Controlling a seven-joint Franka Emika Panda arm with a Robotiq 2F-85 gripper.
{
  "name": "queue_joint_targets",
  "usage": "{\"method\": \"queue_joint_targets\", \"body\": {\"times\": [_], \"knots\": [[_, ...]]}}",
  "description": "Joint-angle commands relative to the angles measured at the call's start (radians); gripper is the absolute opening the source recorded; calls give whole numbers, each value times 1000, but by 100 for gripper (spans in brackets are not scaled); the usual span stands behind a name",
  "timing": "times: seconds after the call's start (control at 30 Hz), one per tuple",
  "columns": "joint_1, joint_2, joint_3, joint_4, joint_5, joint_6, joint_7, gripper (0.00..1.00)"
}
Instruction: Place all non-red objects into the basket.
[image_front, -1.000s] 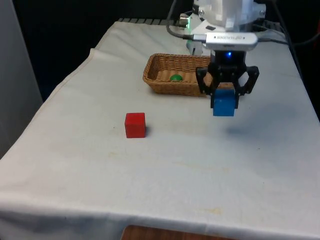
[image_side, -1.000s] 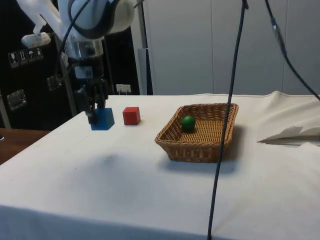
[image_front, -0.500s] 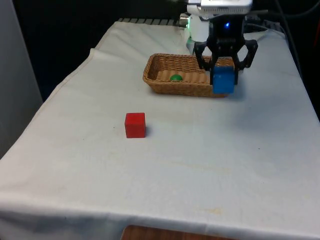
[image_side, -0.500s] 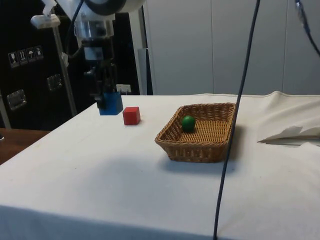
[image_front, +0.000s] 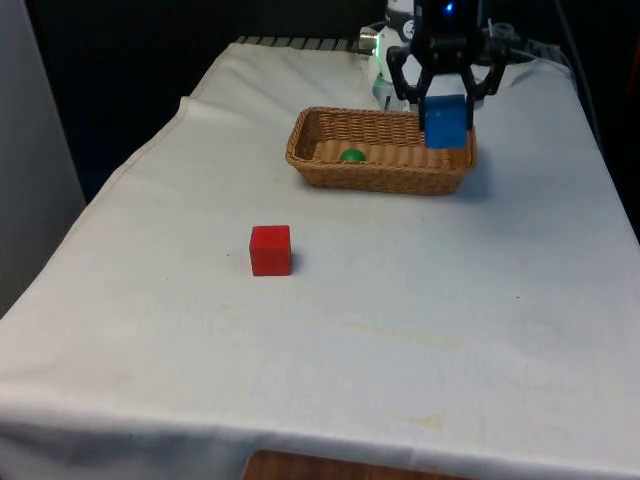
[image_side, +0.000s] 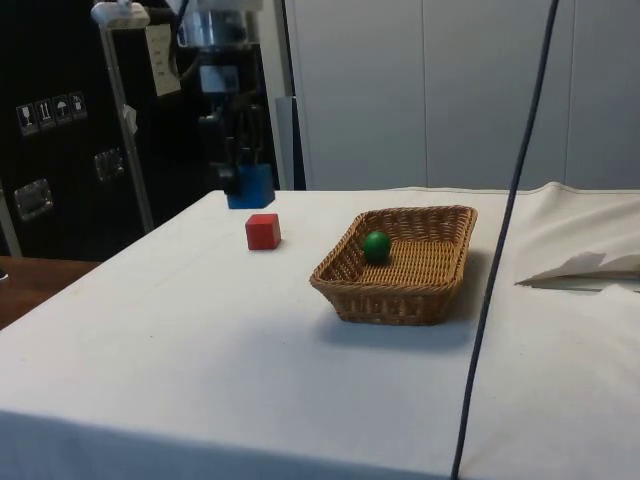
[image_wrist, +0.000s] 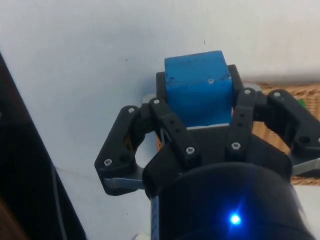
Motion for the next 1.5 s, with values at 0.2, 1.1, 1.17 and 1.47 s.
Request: {"method": "queue_joint_targets", "body": {"times": [0.2,1.1,1.17,1.47], "knots": [[-2,-81,-4,-82,6,11,-15,1],[-2,-340,-15,-361,-2,58,-35,1],[-2,-357,-16,-381,-2,63,-37,1],[-2,-433,-18,-469,-1,92,-45,1]]}}
